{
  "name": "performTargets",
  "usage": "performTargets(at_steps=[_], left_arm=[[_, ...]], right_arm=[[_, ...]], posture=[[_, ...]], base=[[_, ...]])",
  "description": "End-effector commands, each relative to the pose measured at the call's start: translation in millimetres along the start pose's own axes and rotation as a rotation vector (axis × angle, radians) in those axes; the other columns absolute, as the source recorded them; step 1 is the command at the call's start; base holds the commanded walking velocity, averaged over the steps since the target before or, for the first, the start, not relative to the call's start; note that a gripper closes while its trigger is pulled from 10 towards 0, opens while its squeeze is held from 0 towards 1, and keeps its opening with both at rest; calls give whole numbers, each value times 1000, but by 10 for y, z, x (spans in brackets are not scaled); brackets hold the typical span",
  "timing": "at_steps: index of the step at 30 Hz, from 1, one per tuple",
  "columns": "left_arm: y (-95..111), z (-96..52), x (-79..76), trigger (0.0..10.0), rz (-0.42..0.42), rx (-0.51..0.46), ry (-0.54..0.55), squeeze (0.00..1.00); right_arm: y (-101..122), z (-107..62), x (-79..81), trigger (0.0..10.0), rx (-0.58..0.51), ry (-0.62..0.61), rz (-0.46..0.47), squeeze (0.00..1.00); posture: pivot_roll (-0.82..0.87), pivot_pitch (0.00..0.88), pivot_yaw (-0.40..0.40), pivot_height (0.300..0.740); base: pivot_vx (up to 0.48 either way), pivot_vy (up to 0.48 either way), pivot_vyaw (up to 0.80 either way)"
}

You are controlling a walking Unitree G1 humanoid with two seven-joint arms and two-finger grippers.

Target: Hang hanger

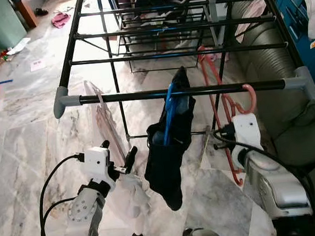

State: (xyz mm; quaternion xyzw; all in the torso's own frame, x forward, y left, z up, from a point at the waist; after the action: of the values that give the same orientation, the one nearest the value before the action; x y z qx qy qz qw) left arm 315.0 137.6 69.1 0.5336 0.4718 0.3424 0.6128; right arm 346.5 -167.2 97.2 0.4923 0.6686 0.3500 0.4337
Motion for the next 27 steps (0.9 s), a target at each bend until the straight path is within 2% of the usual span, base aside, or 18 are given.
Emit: performTargets(at_steps=[1,6,9,15,21,22,23,27], left_arm=[[-29,-40,29,10000,16,13,-1,0],[-46,-65,45,10000,18,24,-3,0],[-51,-58,32,10000,17,30,-11,0],[-61,-52,27,10000,18,40,-22,0],[-67,-35,25,10000,19,47,-28,0],[-68,-32,31,10000,21,48,-26,0],[-70,-32,33,10000,22,49,-25,0],[-74,-36,35,10000,21,51,-22,0]], right_arm=[[-13,11,-14,10000,14,-5,1,0],[174,208,176,10000,34,53,9,0],[128,256,199,10000,59,67,68,0],[-135,271,81,10000,139,13,142,0],[-166,288,70,10000,138,10,163,0],[-138,291,77,10000,118,19,193,937],[-131,290,83,10000,112,24,197,1000],[-93,273,44,10000,81,-1,172,1000]], posture=[[-107,230,27,740],[-101,234,34,740],[-98,236,37,740],[-97,228,42,740],[-94,221,47,740],[-92,221,48,740],[-91,220,49,740],[-93,223,56,740]], base=[[0,0,0],[0,0,0],[0,0,0],[0,0,0],[0,0,0],[0,0,0],[0,0,0],[0,0,0]])
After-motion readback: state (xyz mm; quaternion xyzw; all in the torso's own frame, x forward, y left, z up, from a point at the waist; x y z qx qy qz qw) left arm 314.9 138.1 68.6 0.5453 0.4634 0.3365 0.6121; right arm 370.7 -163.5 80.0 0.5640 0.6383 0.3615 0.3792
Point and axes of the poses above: a point about 5 cm out from each wrist's last joint towards the gripper, its own z axis pointing out of the wrist towards the gripper, its own y axis along the axis of the wrist's last joint, x = y × z, the point moved 5 cm from there along z, pointing out of the wrist towards the gripper, and after that the axes turned 10 degrees about -z, right-handed, at the moved point
